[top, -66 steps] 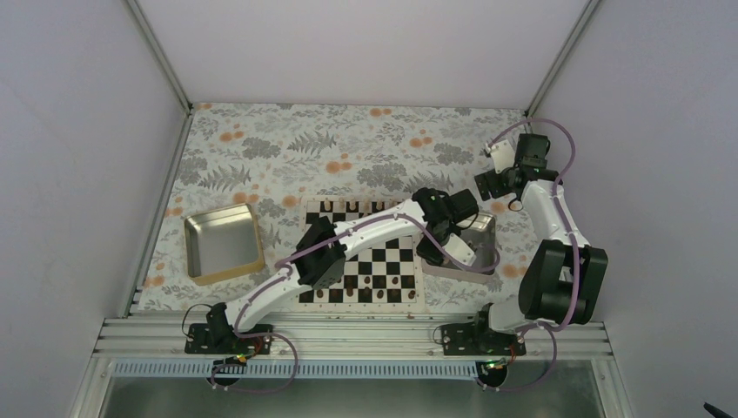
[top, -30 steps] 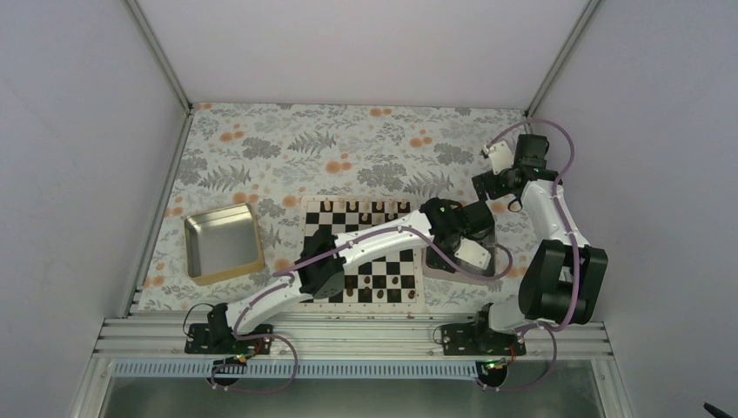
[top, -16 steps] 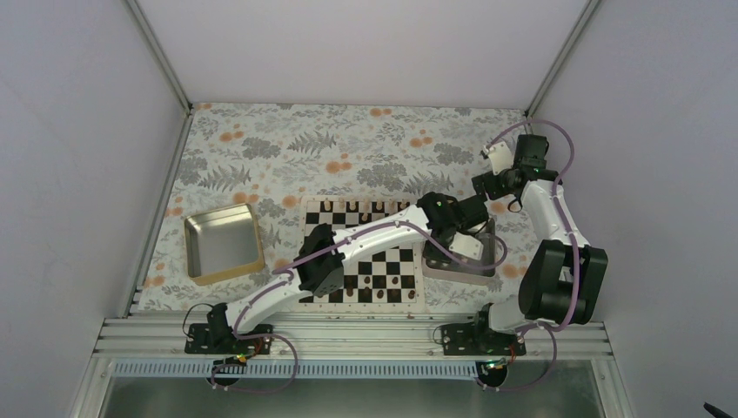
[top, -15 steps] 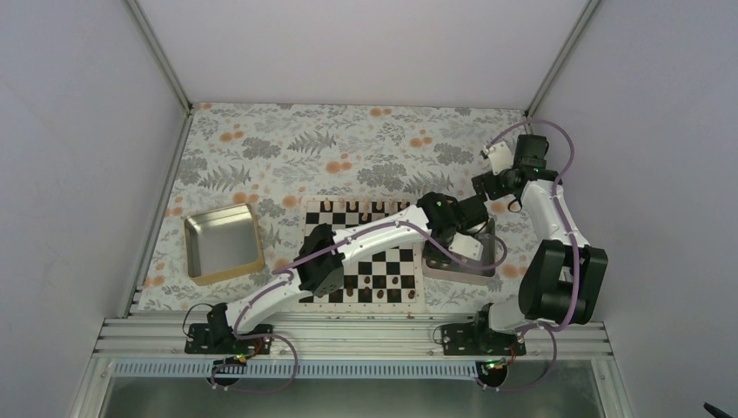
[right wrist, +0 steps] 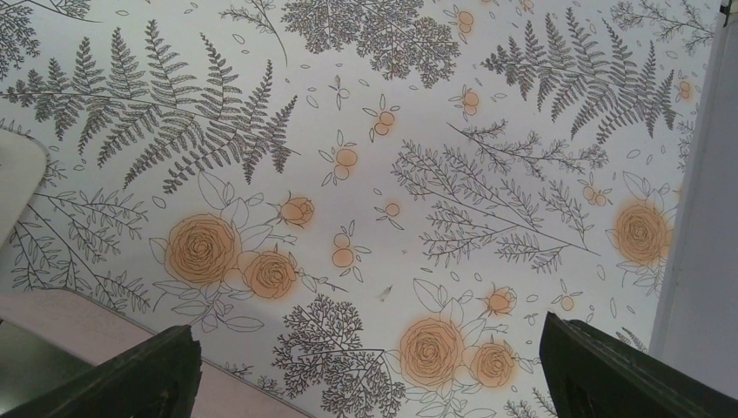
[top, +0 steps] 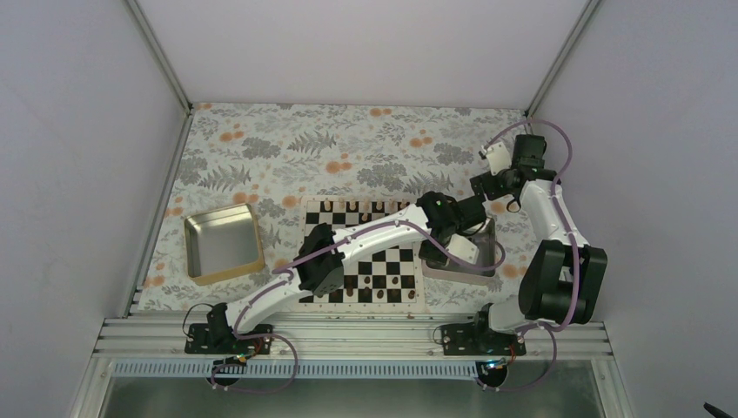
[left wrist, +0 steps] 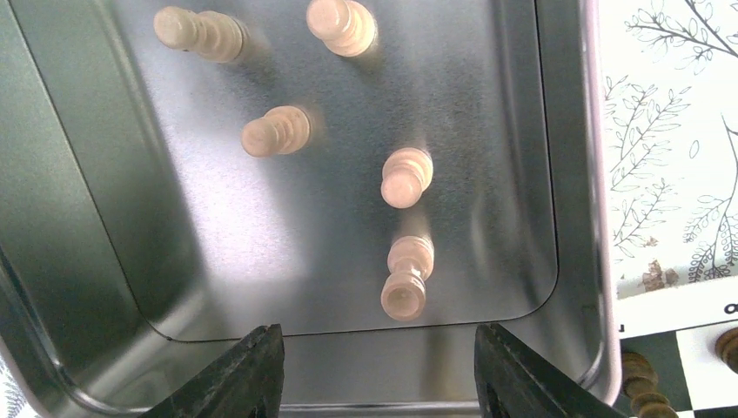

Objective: Set up the chess pieces on the board
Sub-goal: Pick up the chess piece from the storage box.

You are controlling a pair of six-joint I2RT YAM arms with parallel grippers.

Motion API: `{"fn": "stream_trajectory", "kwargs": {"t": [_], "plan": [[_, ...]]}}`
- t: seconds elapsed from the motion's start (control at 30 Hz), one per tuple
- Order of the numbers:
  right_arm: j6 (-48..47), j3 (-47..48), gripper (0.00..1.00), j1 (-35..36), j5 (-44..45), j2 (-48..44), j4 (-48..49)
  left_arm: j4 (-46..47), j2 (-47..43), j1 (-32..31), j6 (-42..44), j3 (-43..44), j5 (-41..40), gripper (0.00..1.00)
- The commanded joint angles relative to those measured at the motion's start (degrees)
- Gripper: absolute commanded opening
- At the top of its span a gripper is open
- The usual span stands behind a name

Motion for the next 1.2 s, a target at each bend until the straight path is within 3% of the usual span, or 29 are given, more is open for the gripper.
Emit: {"fn": "stream_trajectory", "kwargs": {"t": [0.0,0.67,1.17], "plan": [[0.1,-0.1,1.0,0.5,-0.2,0.1,0.0,-1.2,1.3,0.2,1.5,1.1,0.9,0.55],[-0.1,-0.4,0.99,0.7,0.3,0.4,-0.1,0.9,2.9,1.4,2.7,0.8,2.3,0.5],[-0.2,-0.5,0.99,0.8,0.4,0.9,-0.2,0.8,3.1,1.5,4.1,0.3,3.6,0.41]]}}
